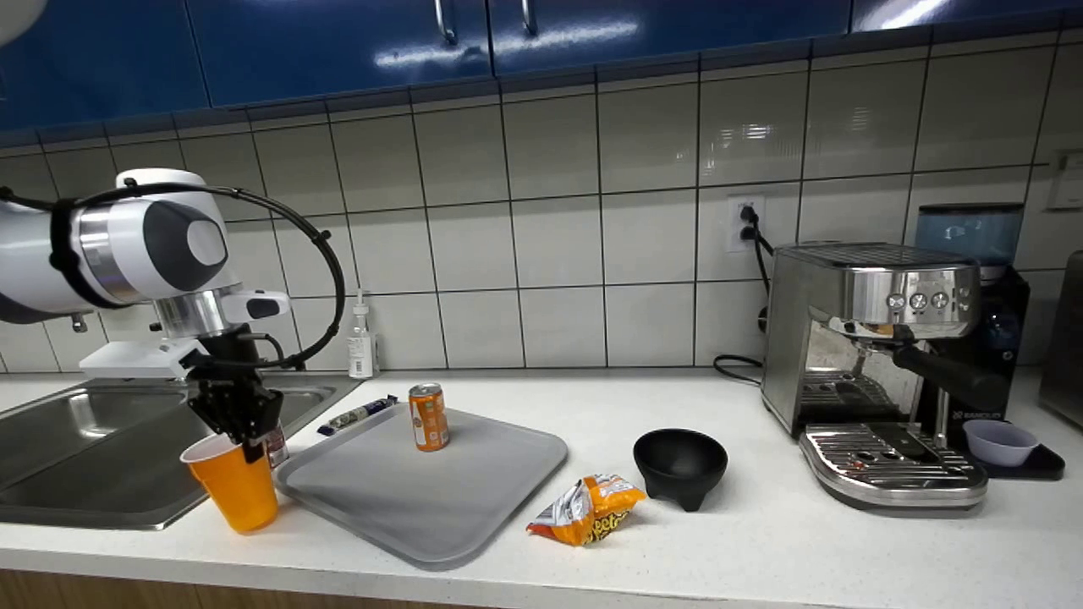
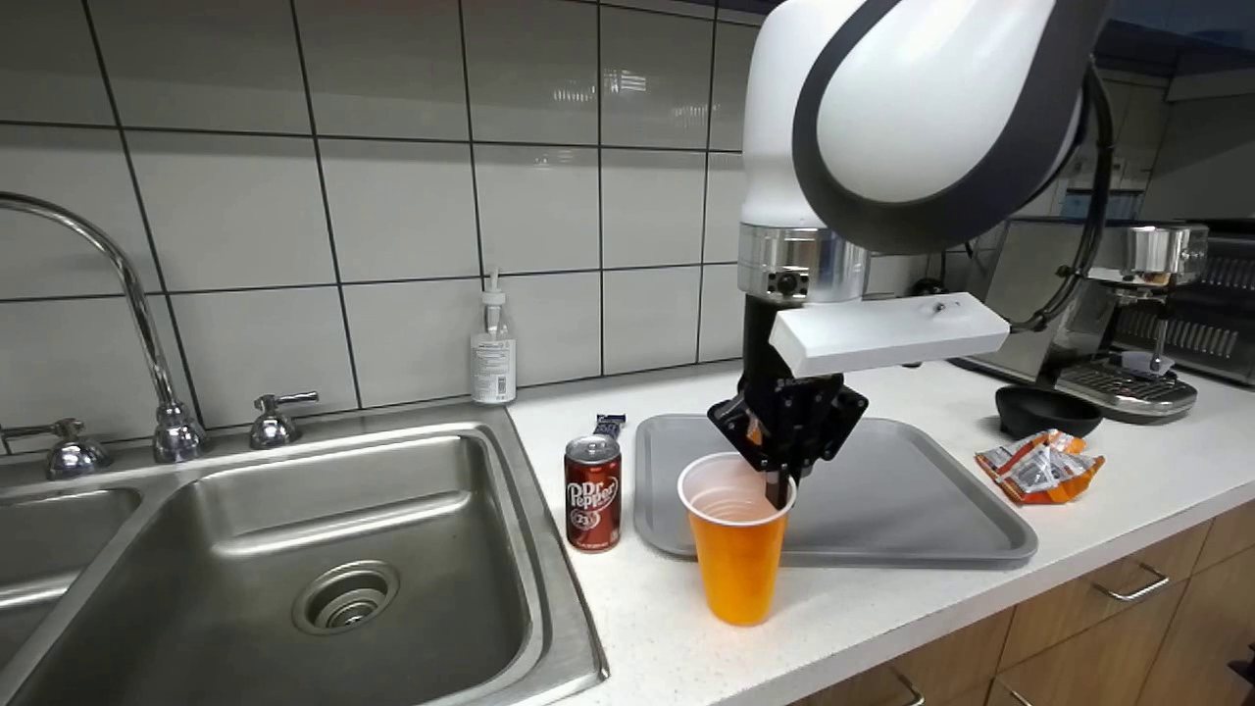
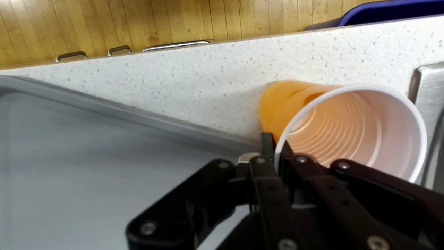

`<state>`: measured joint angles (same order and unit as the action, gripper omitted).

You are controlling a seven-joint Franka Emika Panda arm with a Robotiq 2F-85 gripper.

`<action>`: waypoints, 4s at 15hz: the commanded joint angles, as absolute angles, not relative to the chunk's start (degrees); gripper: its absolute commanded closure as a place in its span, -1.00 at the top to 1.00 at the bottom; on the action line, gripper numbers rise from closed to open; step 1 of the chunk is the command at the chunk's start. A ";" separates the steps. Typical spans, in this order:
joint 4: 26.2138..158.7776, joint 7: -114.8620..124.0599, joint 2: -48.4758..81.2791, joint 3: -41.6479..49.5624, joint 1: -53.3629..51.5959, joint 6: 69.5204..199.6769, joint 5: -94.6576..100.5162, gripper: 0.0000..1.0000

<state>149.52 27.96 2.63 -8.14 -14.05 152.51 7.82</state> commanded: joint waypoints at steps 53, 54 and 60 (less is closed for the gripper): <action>143.92 28.13 2.95 -1.15 -9.38 159.91 10.11 1.00; 144.48 28.40 2.11 -0.98 -9.18 159.89 10.60 1.00; 149.13 30.17 -3.57 -0.71 -6.48 159.47 14.04 1.00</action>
